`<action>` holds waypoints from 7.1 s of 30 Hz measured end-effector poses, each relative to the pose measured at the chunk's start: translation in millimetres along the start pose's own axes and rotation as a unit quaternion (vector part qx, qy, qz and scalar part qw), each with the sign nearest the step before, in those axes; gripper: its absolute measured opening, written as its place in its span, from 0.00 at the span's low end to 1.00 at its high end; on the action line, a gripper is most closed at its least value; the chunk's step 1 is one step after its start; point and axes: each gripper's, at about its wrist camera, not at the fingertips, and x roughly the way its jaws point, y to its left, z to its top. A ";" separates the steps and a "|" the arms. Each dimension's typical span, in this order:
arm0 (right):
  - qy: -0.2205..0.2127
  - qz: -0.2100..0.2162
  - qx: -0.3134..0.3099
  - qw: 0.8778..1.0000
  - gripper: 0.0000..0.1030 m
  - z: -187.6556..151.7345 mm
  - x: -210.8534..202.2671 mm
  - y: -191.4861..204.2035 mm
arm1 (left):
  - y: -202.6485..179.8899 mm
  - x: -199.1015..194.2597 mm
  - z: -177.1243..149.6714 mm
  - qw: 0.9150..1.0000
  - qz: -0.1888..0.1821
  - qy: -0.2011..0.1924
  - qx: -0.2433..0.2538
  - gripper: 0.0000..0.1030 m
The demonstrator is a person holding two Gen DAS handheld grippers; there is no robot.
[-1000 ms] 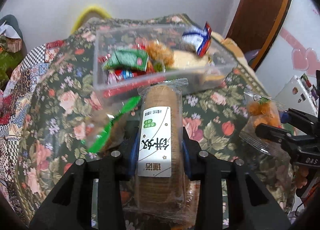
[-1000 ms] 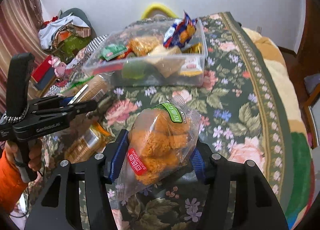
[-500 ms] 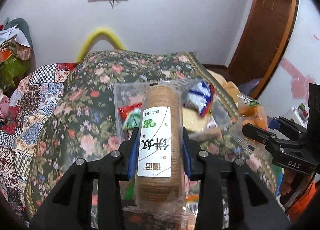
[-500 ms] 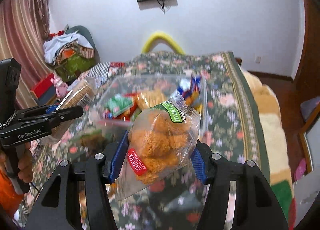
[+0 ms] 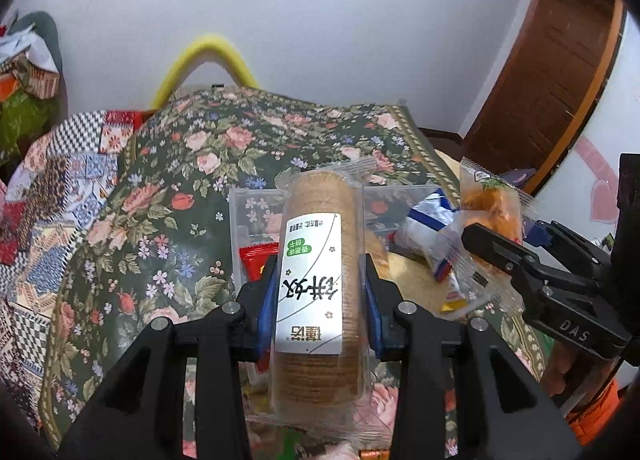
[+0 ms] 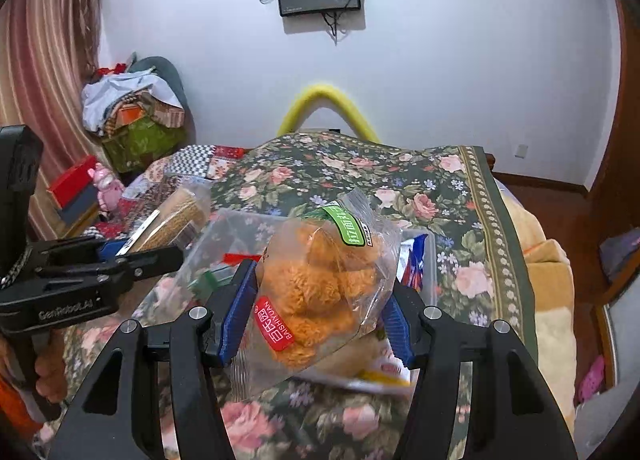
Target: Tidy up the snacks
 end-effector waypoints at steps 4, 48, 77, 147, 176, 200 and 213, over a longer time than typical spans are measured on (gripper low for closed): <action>0.017 0.004 0.010 1.000 0.53 5.4 21.1 -5.6 | 11.6 22.5 5.3 1.000 0.006 0.016 -0.010 0.36; 0.051 0.059 -0.012 0.997 0.71 -50.5 -37.2 45.7 | 7.7 -82.4 -101.9 0.997 0.053 0.017 0.055 0.53; 0.194 0.084 -0.014 0.977 0.42 -144.5 -8.9 74.5 | 28.4 -60.8 -169.1 0.996 0.069 0.046 0.020 0.65; 0.033 0.039 0.025 0.998 0.30 6.1 33.5 9.0 | -8.1 37.4 12.9 1.000 0.007 -0.018 0.019 0.48; -0.095 0.040 0.010 0.995 0.44 9.4 -151.2 23.1 | -61.8 -193.1 -33.5 0.980 0.019 -0.197 0.034 0.65; -0.176 -0.007 0.011 0.984 1.00 -40.2 -234.7 41.0 | -100.3 -265.3 -95.6 0.960 0.060 -0.263 0.073 0.97; -0.178 -0.017 0.003 0.984 1.00 -49.0 -238.4 45.4 | -98.8 -260.9 -100.6 0.964 0.057 -0.252 0.067 0.99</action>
